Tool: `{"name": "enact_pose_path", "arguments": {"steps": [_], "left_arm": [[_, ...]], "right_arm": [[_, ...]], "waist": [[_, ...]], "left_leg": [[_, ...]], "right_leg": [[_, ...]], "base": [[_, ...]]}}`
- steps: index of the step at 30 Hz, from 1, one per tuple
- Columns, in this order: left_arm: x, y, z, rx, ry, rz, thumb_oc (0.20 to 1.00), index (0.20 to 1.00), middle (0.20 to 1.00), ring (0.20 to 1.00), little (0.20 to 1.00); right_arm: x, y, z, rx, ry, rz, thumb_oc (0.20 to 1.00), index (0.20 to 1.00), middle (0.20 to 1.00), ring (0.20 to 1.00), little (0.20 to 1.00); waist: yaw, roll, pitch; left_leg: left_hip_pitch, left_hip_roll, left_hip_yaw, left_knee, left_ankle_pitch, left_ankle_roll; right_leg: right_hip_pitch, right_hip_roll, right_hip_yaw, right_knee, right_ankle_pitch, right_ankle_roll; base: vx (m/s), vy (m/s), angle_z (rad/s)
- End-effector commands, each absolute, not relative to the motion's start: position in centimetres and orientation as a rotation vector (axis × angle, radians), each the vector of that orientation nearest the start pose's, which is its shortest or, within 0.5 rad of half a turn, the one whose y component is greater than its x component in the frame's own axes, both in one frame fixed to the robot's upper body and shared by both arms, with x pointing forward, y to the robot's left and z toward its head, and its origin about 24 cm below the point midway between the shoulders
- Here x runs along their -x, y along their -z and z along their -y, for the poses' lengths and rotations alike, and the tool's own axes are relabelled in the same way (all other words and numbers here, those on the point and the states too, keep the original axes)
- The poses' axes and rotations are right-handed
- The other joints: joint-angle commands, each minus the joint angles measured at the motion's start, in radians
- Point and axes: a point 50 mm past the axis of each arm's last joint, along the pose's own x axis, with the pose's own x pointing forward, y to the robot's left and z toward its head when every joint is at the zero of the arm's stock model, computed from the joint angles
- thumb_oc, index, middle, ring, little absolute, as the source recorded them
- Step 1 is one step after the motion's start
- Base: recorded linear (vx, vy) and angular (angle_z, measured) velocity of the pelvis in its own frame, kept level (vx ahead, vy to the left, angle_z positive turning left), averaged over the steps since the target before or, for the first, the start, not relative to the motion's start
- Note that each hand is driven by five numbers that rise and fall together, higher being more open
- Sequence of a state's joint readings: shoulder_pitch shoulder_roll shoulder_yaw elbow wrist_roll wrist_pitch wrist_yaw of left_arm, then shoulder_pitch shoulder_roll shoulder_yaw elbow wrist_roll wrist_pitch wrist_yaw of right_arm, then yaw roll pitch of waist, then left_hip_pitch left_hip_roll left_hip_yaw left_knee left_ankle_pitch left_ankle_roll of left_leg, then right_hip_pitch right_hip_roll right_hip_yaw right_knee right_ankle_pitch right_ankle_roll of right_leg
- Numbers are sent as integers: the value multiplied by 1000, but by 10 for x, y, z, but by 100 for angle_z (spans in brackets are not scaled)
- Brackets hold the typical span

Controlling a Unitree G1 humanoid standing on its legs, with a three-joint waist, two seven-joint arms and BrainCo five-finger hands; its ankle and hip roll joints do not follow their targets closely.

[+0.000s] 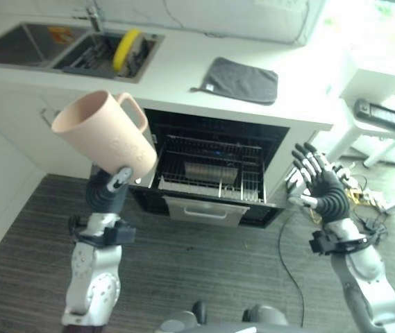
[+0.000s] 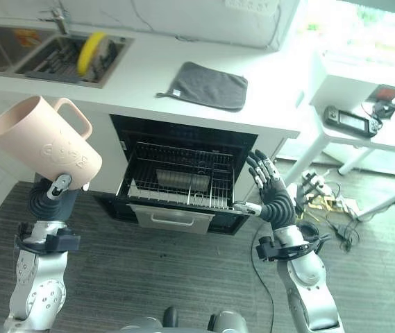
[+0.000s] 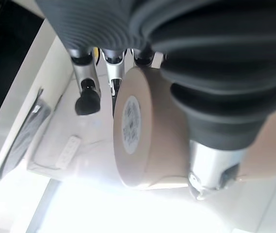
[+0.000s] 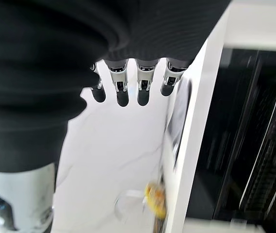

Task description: Place the dishes in the dishwasher.

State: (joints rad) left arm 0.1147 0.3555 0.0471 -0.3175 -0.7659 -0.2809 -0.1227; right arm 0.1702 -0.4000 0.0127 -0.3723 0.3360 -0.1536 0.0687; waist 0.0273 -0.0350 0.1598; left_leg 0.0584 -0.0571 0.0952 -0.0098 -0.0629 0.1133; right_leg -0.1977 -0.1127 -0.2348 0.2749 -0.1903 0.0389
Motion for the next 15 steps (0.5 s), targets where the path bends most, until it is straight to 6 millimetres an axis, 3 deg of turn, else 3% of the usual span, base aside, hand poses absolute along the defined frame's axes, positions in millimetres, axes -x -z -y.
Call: {"name": "enact_pose_path", "arguments": {"steps": [1,3,8,15], "left_arm": [[-212,-154,-218,337,150,630,200,200,200,200,200],[-213,-154,-215,331,152,636,200,200,200,200,200],[-208,-152,-212,350,121,615,200,200,200,200,200],[-203,-151,-218,348,96,618,200,200,200,200,200]], "right_arm": [[-212,-139,203,21,-141,477,1000,1000,1000,1000,1000],[-212,-138,201,19,-142,479,1000,1000,1000,1000,1000],[-216,-145,203,28,-130,478,1000,1000,1000,1000,1000],[-212,-144,205,20,-135,463,1000,1000,1000,1000,1000]], "waist": [[-36,-25,-22],[-52,-25,-23],[-43,-16,-56],[-52,-3,-57]], "left_leg": [[22,46,-32,-77,-23,-64],[43,47,-44,-77,-40,-61],[78,66,-30,-73,-46,-89],[52,99,11,-7,-57,-117]], "right_leg": [[131,-6,63,-243,217,72],[138,5,114,-268,216,74],[231,36,115,-362,209,53],[240,38,93,-362,191,33]], "base": [[182,-230,-5],[257,-284,30],[266,-306,25],[89,-171,-12]]}}
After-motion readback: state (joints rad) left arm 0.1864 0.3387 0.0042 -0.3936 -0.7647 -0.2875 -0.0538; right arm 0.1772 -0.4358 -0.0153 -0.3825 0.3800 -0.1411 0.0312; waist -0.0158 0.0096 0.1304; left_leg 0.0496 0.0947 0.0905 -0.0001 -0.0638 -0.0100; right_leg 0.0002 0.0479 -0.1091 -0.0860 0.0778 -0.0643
